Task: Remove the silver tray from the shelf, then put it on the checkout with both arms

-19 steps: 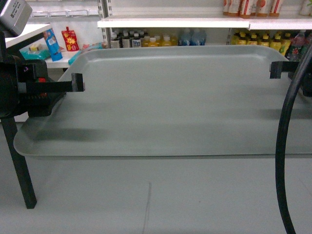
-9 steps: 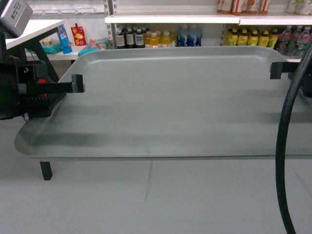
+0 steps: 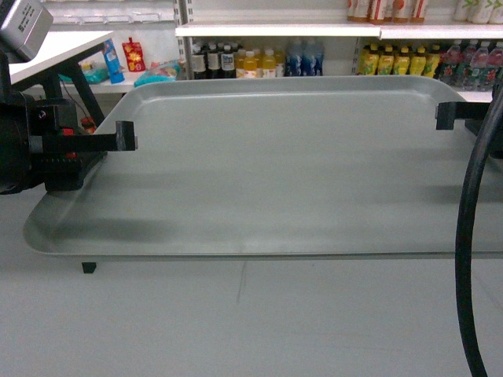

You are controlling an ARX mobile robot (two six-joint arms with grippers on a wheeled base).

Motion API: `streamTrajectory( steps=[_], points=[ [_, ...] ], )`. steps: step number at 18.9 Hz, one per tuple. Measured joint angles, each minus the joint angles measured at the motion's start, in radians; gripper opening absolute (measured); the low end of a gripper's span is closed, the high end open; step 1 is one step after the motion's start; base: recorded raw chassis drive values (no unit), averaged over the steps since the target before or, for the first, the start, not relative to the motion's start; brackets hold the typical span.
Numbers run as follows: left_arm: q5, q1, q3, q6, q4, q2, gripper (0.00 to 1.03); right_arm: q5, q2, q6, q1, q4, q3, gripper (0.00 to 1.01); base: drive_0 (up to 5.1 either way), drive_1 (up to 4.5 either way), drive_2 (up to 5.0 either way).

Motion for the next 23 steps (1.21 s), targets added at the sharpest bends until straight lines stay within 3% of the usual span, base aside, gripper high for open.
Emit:
streamTrajectory(
  steps=[6,23],
  points=[
    [0.001,0.0,0.0,0.0,0.002,0.0,0.03,0.0,0.0,0.0,0.0,0.002,0.0,0.03,0.0,0.0,0.0],
    [0.002,-0.003,0.0,0.0,0.003,0.0,0.03,-0.003,0.0,-0.004,-0.005,0.0,0.0,0.03,-4.9,2.51,2.5]
  ],
)
